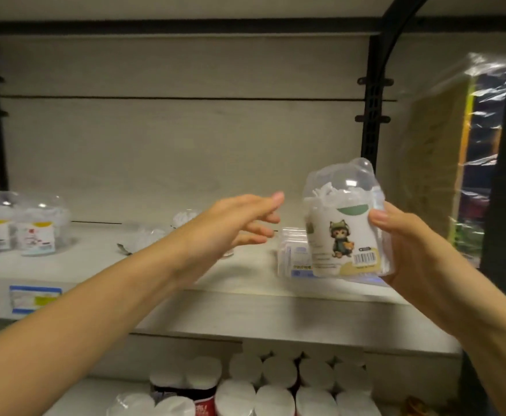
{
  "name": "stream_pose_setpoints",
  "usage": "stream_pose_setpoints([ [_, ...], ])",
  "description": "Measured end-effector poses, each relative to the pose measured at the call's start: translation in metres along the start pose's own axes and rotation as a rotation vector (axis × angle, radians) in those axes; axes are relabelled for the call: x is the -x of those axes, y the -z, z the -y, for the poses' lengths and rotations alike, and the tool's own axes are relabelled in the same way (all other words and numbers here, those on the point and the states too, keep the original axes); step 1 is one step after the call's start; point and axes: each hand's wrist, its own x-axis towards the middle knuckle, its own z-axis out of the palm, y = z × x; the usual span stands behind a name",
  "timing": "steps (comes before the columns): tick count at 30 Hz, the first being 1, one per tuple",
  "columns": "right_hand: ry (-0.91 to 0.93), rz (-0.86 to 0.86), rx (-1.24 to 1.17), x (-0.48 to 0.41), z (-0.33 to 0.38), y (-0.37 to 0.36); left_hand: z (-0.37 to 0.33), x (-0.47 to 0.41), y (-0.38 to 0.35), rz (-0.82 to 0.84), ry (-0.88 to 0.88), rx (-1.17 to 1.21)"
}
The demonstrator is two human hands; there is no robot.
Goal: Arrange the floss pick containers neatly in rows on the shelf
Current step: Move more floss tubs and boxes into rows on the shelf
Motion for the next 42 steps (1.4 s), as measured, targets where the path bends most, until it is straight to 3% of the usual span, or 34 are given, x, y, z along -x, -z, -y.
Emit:
stream_pose_setpoints([
  [2,-0.028,0.072,-0.037,-0.008,-0.005,-0.019,-0.009,0.014,0.01,0.117,0.001,0.146],
  [4,-0.048,0.135,-0.046,-0.017,-0.011,-0.043,-0.008,0.028,0.022,0.178,-0.033,0.12],
  [8,-0.06,0.229,-0.036,-0.034,-0.023,-0.098,0.009,0.055,0.059,0.022,0.001,0.154],
  [11,0.015,0.257,0.114,-0.048,-0.034,-0.142,0.025,0.077,0.099,-0.136,0.007,0.096],
  [18,0.187,0.129,0.403,-0.086,-0.051,-0.264,0.05,0.117,0.206,-0.265,-0.074,-0.086],
  [21,0.213,0.059,0.4,-0.109,-0.055,-0.308,0.052,0.125,0.254,-0.234,-0.087,-0.233],
  [29,0.13,0.093,0.454,-0.17,-0.038,-0.363,0.031,0.11,0.349,-0.125,-0.048,-0.557],
  [42,0.01,0.098,0.693,-0.204,-0.059,-0.375,0.052,0.073,0.38,0.088,0.096,-0.895],
])
